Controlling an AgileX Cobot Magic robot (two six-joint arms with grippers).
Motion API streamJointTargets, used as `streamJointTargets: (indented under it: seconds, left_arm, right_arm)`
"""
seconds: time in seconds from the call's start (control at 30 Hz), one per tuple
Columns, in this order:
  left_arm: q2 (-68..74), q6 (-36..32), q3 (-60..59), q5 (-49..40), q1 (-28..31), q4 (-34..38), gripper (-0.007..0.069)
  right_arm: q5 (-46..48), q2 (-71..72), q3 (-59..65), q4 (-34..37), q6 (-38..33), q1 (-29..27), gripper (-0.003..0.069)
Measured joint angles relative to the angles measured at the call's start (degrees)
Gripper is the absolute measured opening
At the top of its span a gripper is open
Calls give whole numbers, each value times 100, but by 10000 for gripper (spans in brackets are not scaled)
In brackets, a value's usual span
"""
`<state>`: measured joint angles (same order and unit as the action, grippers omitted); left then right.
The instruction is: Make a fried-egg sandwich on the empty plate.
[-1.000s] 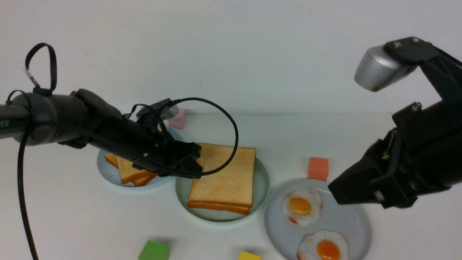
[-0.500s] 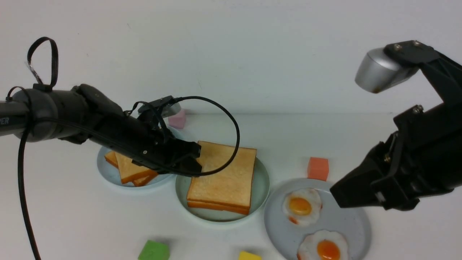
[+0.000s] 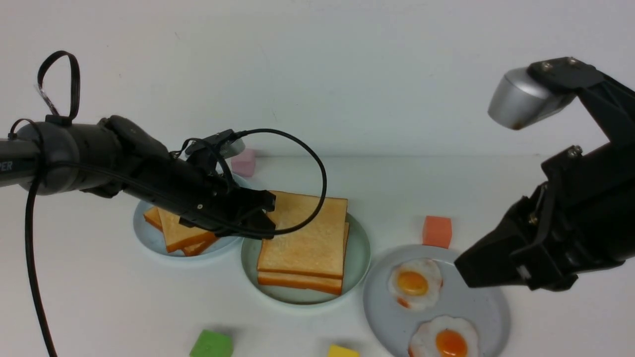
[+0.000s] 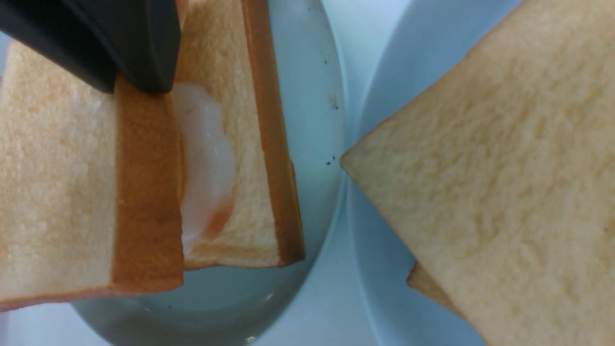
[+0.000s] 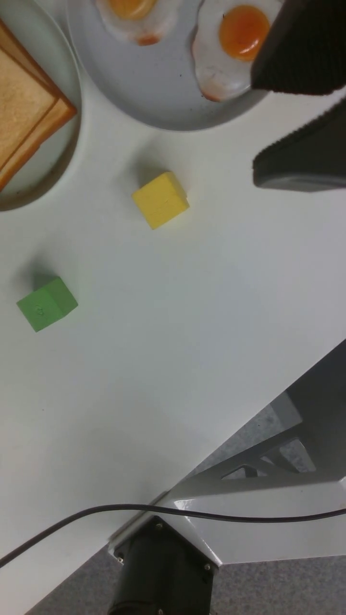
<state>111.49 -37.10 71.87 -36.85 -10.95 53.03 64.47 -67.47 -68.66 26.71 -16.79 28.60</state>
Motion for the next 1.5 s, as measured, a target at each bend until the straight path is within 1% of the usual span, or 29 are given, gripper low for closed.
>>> streamJointTargets:
  seconds: [0.1, 0.27, 0.4, 0.5, 0.6, 0.63, 0.7, 0.73, 0.8, 0.83, 0.87, 0.9, 0.93, 0.97, 1.0, 1.07, 1.13, 1.2, 1.3, 1.4, 1.5]
  left_arm:
    - [0, 0, 0, 6, 0, 0, 41]
    - [0, 19, 0, 26, 0, 0, 90]
    - [0, 25, 0, 1, 0, 0, 160]
    - [0, 25, 0, -66, 0, -31, 246]
    - [0, 25, 0, -147, 0, -161, 295]
    - [0, 33, 0, -160, 0, -193, 300]
    - [0, 250, 6, -206, 0, -519, 316]
    - [0, 279, 11, -216, 0, -550, 318]
    - [-18, 671, 40, -244, 0, -972, 322]
    - [-57, 968, 79, -266, 0, -1301, 323]
    - [-94, 1101, 107, -290, 0, -1457, 323]
    - [-184, 1408, 169, -343, 0, -1823, 323]
    - [-260, 1594, 235, -394, 0, -2032, 323]
    - [-308, 1688, 250, -407, 0, -2132, 323]
    - [-491, 2058, 371, -501, 0, -2447, 323]
    - [-832, 2611, 563, -676, 0, -2702, 318]
    - [-1107, 2937, 640, -843, 0, -2724, 302]
    - [-1402, 2997, 646, -1049, -24, -2601, 271]
    - [-1818, 2762, 621, -1416, -164, -2221, 196]
    - [-2168, 2397, 383, -1533, -365, -1802, 109]
    - [-2518, 2301, 61, -1572, -462, -1661, 38]
  right_arm:
    - [0, 0, 0, 0, 1, 0, 238]
    - [0, 0, 0, -5, 1, 0, 238]
    - [0, 0, 0, -12, 1, 0, 238]
    - [0, 0, 0, -12, 1, 0, 238]
    - [0, 0, 0, -12, 1, 0, 238]
    - [0, 0, 0, -12, 7, 0, 238]
    - [0, 0, 0, -12, 6, 0, 238]
    - [0, 0, 0, -12, 6, 0, 238]
    - [0, 0, 0, -18, 12, 0, 238]
    - [0, 0, 0, -44, 12, 0, 238]
    - [0, 0, 0, -58, 12, 0, 238]
    - [0, 0, 0, -88, 12, 0, 238]
    - [0, 0, 0, -120, 12, 0, 238]
    - [0, 0, 0, -138, 17, 0, 238]
    - [-14, 0, 0, -228, 25, 0, 238]
    - [-135, 0, 0, -384, 114, 0, 233]
    - [-317, 0, 0, -482, 196, 0, 223]
    - [-611, 0, 0, -541, 317, 0, 202]
    - [-1047, 0, 0, -587, 567, 0, 153]
    - [-1205, 0, 0, -737, 826, 0, 90]
    - [-1219, 63, 7, -884, 993, 0, 25]
